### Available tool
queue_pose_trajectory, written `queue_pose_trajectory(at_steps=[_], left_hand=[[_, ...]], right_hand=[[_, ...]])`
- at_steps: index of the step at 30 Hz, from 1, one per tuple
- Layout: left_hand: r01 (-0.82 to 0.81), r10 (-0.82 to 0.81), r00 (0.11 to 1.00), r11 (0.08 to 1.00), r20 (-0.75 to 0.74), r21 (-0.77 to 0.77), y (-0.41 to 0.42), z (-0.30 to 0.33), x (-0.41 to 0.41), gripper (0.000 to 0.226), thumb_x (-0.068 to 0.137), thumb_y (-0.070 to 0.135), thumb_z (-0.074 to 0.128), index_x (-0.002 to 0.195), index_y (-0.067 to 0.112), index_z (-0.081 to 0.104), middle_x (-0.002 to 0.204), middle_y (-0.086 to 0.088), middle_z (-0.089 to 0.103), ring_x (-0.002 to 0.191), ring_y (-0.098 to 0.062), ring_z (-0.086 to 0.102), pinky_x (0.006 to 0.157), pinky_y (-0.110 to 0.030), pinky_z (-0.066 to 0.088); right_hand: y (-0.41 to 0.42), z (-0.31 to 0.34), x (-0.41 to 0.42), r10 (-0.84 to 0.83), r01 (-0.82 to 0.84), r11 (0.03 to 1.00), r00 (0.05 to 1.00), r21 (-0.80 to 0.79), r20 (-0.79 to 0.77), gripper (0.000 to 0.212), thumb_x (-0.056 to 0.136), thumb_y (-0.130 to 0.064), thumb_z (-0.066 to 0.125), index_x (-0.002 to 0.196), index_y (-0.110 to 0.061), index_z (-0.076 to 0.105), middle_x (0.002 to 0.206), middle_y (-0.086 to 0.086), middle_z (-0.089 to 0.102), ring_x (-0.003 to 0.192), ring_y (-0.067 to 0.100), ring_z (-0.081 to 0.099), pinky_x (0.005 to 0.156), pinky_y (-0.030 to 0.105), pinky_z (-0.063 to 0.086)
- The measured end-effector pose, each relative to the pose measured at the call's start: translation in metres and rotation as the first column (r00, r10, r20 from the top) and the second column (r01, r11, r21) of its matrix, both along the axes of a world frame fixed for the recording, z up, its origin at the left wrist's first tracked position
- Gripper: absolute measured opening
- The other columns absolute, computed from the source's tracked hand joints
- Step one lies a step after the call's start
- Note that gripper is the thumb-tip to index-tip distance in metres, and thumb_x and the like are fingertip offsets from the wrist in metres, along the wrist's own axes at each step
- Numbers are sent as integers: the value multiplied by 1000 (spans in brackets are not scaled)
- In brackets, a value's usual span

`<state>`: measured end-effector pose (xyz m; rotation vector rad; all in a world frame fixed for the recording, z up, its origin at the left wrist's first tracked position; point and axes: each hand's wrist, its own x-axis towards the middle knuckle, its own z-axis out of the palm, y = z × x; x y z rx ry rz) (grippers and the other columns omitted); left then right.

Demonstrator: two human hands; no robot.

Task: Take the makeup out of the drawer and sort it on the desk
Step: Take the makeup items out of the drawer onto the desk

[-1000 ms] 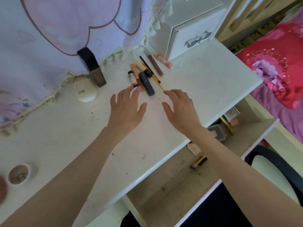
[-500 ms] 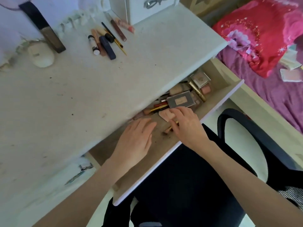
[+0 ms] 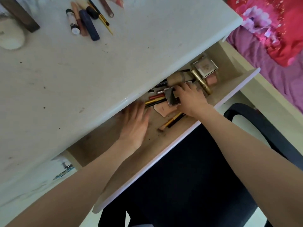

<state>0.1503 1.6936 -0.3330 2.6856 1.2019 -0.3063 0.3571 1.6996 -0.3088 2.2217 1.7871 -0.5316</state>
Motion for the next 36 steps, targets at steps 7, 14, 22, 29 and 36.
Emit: queue_pose_trajectory(at_steps=[7,14,22,29,36], left_hand=[[-204,214,975,968,-58,146,0,-16,-8,98,49,-5,80,137,11,40,133,-17,48,119,-34,48,98,-47,41],[-230,230,973,973,25,-6,-3,-23,-13,98,61,-15,68,144,12,24,127,-20,40,111,-35,40,91,-43,43],[-256,330,914,921,236,-294,-5,-8,-15,54,90,8,53,140,11,30,126,-15,47,117,-28,47,98,-38,41],[-154,361,867,850,344,-505,-25,39,-32,35,89,22,54,123,20,45,113,3,58,95,-6,59,86,-22,50],[-238,601,600,764,528,-600,-31,108,-72,33,83,3,60,101,28,48,96,30,53,85,23,53,74,3,39]], right_hand=[[7,-9,-4,51,-53,998,992,19,114,62,82,-19,63,135,-10,34,134,15,35,123,35,33,98,49,34],[6,-15,-3,84,-79,996,989,-39,119,64,83,-28,62,136,-10,32,135,15,36,126,33,31,100,47,30],[-9,-5,-13,97,-98,995,994,22,43,80,76,-62,57,135,-12,36,132,15,41,126,33,35,109,49,23],[-38,51,-28,-28,38,997,989,67,-143,74,79,-62,53,138,-19,37,124,11,47,118,30,42,97,42,38],[-50,114,-79,-196,345,937,663,62,-723,58,90,-47,51,141,-21,41,115,-8,55,94,1,51,65,1,38]])
